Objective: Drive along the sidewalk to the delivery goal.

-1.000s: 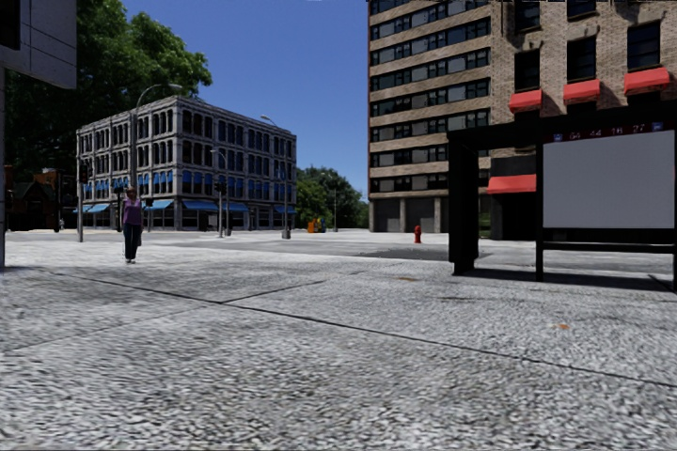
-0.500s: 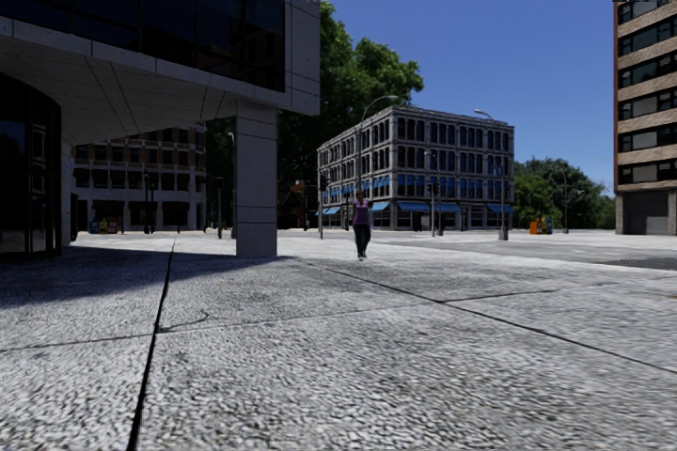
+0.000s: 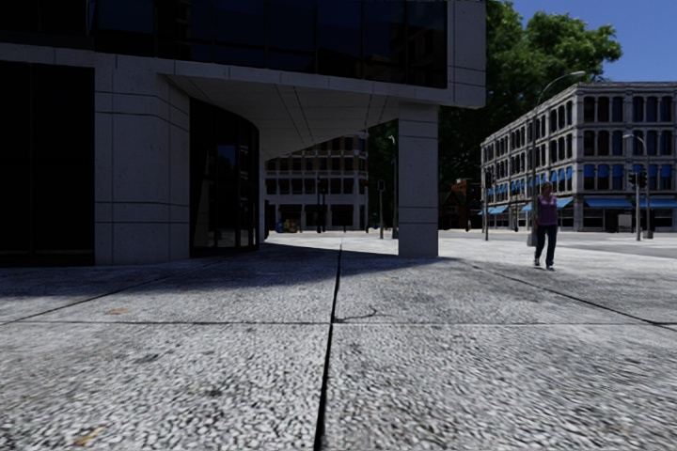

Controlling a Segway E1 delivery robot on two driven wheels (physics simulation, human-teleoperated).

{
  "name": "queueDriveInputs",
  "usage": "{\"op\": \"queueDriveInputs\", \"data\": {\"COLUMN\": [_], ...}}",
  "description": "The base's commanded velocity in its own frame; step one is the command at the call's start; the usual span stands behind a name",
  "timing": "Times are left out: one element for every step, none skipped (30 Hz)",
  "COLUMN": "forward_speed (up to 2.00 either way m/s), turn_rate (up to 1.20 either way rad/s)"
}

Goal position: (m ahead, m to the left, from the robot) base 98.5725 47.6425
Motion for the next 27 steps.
{"op": "queueDriveInputs", "data": {"forward_speed": [1.65,2.00,2.00,2.00,2.00,2.00,2.00,2.00,2.00,2.00,2.00,2.00,2.00,2.00,2.00,2.00,2.00,2.00,2.00,2.00,2.00,2.00,2.00,2.00,2.00,2.00,2.00], "turn_rate": [0.00,0.00,0.00,0.00,0.00,0.00,0.00,0.00,0.00,0.00,0.00,0.00,0.00,0.00,0.00,0.00,0.00,0.00,0.00,0.00,0.00,0.00,0.00,0.00,0.00,0.00,0.00]}}
